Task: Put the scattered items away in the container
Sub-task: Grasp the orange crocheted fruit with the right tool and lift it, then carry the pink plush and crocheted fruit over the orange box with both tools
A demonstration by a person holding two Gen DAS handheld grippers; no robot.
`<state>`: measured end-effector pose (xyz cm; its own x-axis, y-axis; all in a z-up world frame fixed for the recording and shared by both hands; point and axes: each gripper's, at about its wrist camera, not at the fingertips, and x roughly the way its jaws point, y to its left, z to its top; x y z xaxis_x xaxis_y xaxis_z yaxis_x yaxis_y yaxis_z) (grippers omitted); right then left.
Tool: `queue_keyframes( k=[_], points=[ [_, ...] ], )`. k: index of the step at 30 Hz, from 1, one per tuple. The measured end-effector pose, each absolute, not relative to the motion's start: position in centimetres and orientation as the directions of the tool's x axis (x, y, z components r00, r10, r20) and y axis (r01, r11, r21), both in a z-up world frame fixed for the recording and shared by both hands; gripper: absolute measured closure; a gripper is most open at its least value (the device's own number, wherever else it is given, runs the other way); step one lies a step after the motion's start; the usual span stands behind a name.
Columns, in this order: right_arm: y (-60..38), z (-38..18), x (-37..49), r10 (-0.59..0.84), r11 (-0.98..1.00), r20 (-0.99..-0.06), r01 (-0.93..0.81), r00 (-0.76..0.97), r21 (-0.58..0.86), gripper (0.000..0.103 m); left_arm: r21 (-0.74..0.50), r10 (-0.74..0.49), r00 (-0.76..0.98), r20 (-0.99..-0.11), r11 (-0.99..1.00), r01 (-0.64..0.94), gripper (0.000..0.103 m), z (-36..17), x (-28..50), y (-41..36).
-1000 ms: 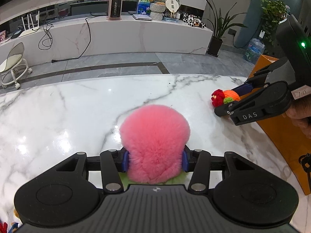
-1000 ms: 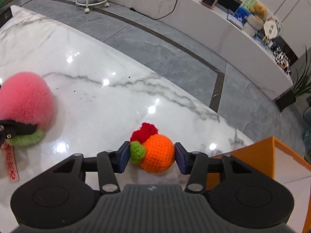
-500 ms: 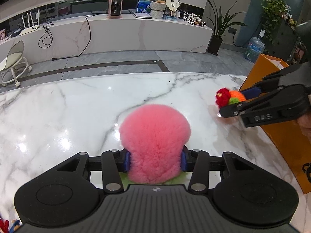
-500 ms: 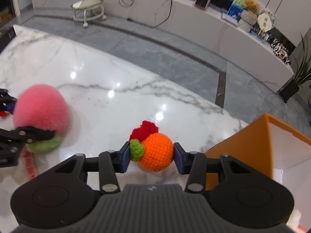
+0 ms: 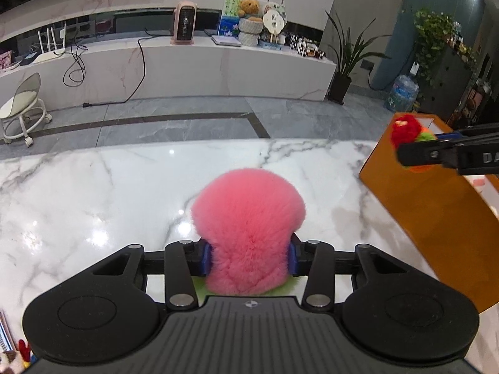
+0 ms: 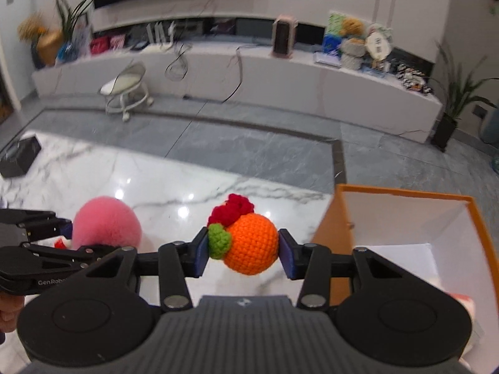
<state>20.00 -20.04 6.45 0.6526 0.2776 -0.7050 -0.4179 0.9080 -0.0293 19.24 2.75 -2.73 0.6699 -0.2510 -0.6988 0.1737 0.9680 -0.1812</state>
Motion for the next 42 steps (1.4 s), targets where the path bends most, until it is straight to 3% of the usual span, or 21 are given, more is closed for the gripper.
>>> queue_keyframes(
  k=[17,28,42],
  points=[
    [-27.3,11.1,17.1,0.31,0.937,-0.582,-0.344,0.752,0.055,0.055,-0.127,-0.23,0.713,-0.662,0.973,0.195,0.053,1.5,17.5,-1.5],
    [-33.3,11.8,16.9,0.228,0.968,-0.545,-0.248,0.807,0.038,0.055,-0.059,-0.257,0.742,-0.619,0.957,0.283,0.053,5.3,17.9,-8.4],
    [-40.3,8.8,19.0,0.147,0.989,-0.577,-0.139,0.803,0.058,0.055,0.039,-0.309,0.74,-0.598,0.91,0.412,0.053,8.2,20.5,-18.4]
  ],
)
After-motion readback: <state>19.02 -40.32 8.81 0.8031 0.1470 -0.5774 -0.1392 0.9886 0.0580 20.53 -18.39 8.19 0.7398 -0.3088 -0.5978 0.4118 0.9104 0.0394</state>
